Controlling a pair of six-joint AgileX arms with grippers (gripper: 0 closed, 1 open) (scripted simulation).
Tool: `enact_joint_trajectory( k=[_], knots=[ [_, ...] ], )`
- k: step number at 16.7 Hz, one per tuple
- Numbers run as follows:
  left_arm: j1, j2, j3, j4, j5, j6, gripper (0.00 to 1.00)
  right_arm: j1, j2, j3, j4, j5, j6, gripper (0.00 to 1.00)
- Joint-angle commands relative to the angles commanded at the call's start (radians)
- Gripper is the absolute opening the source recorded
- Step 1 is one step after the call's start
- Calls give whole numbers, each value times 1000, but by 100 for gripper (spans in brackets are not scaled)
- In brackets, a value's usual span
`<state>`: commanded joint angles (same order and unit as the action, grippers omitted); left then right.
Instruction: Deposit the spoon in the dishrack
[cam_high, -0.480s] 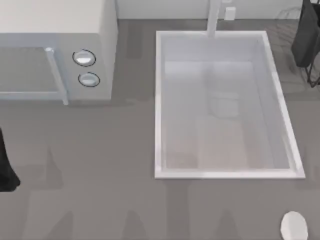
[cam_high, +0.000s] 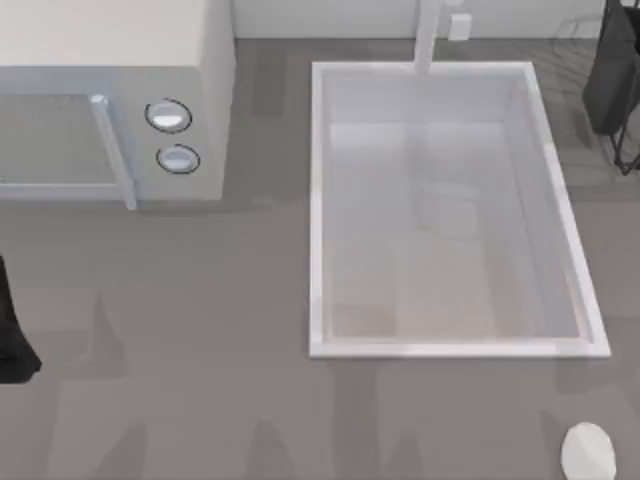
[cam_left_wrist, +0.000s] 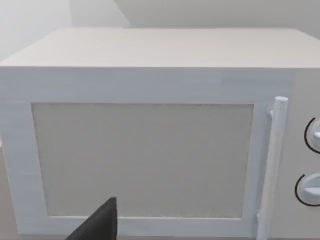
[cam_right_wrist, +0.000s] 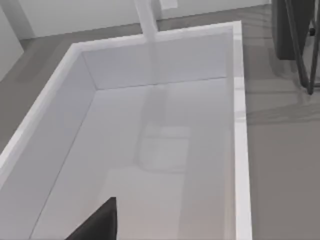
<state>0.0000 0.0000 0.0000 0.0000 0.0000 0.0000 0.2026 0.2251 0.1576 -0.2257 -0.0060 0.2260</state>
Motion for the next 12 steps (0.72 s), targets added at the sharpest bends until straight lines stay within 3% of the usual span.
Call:
enact_joint_trajectory(
  k=[8, 12],
  knots=[
    [0, 0, 0, 0, 0, 0, 100, 459, 614, 342, -632, 3, 592, 100],
    [0, 0, 0, 0, 0, 0, 100, 629, 817, 480, -839, 3, 801, 100]
  ],
)
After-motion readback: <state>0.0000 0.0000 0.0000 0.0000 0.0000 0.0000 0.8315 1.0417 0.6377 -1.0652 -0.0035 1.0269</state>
